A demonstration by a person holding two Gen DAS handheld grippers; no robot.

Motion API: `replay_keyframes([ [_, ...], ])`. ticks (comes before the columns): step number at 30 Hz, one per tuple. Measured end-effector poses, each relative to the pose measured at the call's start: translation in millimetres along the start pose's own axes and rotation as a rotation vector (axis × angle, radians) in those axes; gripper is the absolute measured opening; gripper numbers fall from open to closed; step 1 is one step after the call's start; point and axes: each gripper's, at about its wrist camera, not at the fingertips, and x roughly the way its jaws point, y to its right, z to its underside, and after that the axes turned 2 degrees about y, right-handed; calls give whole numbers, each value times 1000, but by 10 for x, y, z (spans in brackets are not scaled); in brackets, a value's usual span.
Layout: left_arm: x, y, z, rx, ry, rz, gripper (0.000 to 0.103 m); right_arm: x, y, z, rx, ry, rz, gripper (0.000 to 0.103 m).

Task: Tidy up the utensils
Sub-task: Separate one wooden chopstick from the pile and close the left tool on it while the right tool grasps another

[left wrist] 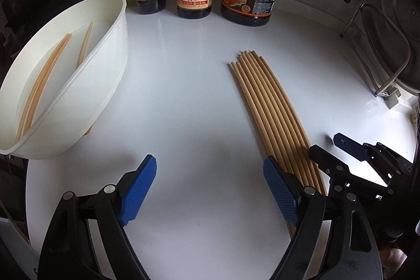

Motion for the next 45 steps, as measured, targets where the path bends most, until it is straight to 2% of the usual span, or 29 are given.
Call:
replay_keyframes([
  [11, 50, 95, -20, 5, 14, -5, 82, 22, -52, 11, -95, -5, 30, 47],
  [32, 299, 264, 30, 25, -14, -19, 82, 24, 175, -1, -91, 5, 44, 49],
  [40, 349, 260, 21, 14, -10, -26, 87, 15, 221, 6, -77, 12, 37, 49],
  [45, 391, 230, 34, 22, -23, -56, 88, 37, 196, 5, -88, 12, 33, 49],
])
